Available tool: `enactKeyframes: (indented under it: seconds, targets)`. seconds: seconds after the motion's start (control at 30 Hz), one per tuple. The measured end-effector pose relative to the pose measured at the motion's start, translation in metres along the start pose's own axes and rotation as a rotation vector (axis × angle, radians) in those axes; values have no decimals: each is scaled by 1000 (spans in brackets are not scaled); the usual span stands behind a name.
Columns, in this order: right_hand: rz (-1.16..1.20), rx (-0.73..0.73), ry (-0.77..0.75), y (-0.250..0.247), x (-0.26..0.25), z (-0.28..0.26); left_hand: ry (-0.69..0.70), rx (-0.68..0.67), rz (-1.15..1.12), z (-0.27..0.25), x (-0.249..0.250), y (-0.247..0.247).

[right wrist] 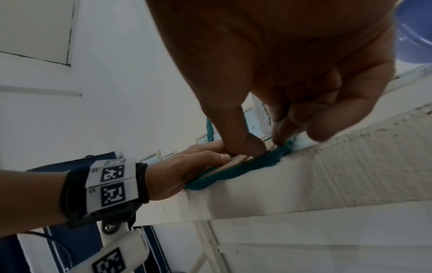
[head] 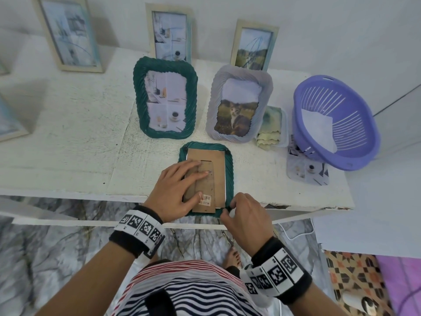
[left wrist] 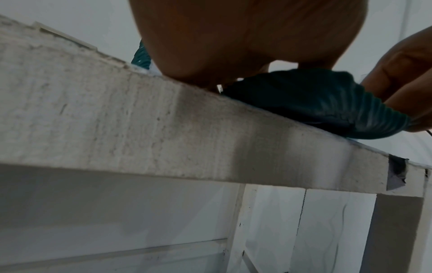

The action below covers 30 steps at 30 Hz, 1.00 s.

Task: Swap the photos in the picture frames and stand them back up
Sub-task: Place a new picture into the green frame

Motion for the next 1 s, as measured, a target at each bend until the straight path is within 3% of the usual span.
enactKeyframes:
  seconds: [0.63, 1.0]
  targets:
    - [-62, 18, 53, -1, -10, -4, 7, 9, -11, 0, -1, 1]
    - [78, -37, 53, 2, -1, 4, -6, -1, -9, 0, -2, 2]
Point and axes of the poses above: each hand's wrist, its own z-axis towards the middle knuckle, its own y-axis out of the palm, x = y × z, the point moved 7 cm from there along z, towards the middle knuckle, and after that the axes turned 12 degrees about -x, right-handed, at the moved point
